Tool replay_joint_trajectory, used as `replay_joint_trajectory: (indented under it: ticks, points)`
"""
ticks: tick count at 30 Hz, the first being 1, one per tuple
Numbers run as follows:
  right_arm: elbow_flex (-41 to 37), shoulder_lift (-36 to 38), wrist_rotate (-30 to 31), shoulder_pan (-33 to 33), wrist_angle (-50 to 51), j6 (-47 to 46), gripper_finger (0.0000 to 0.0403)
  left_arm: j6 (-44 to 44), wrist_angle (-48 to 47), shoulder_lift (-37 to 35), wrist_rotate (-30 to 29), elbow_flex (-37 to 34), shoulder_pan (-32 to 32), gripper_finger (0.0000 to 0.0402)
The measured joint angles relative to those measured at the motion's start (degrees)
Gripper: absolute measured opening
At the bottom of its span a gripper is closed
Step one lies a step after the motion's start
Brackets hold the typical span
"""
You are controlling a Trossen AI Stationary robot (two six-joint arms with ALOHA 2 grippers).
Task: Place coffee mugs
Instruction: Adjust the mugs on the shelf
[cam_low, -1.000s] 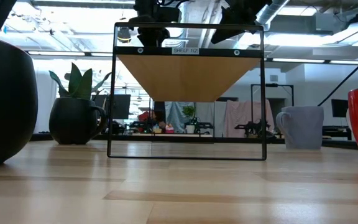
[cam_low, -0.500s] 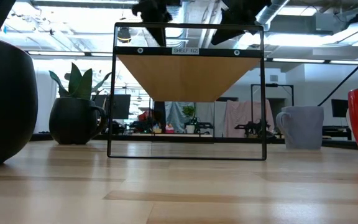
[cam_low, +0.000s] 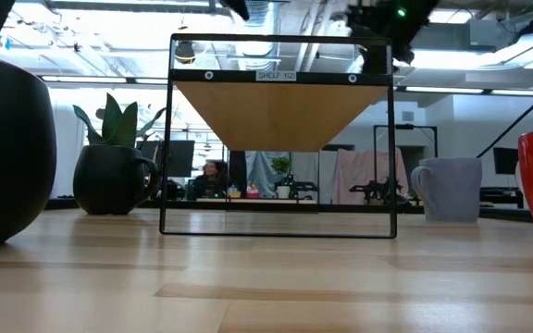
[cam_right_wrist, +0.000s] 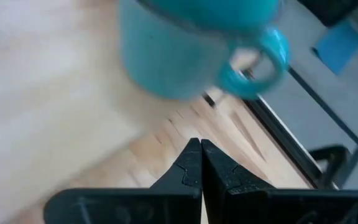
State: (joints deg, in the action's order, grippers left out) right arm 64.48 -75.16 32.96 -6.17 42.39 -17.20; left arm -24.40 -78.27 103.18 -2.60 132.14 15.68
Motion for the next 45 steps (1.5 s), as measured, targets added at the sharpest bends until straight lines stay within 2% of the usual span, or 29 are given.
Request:
replay_joint_trajectory:
  ticks: [4,8,14,21,26,34,41,45]
  points:
    - [-7.8,5.0,2.8,-0.5,-5.0,-1.6,0.0017,0.7,5.9,-3.7,4.6,-4.0,0.0,0.0000]
    - [-14.2,11.2,2.5,-3.1,-14.8,-0.5,0.0017,0.7,15.5,-10.7,6.9,-14.9,0.0,0.0000]
    - [-19.2,15.7,-5.6,-8.8,-26.1,1.1,0.0017,0.5,38.8,-27.0,7.0,-42.5,0.0,0.0000]
    - [-21.3,10.8,-12.4,-13.7,-36.5,3.2,0.0017,3.8,73.8,-45.8,8.8,-76.3,-3.6,0.0000]
    - [-20.9,8.2,-12.5,-16.8,-39.3,5.1,0.0017,4.7,90.8,-55.0,5.5,-92.1,-7.1,0.0000]
    - [-20.7,8.1,-15.9,-19.5,-42.2,3.3,0.0017,7.1,96.7,-62.3,3.2,-103.9,-10.2,0.0000]
    - [-20.7,4.4,-16.8,-20.3,-46.7,2.6,0.0017,6.6,97.2,-63.1,-2.1,-106.2,-11.2,0.0000]
    - [-20.6,2.2,-16.8,-21.3,-49.4,2.6,0.0017,6.2,97.1,-63.1,-2.8,-106.2,-11.2,0.0000]
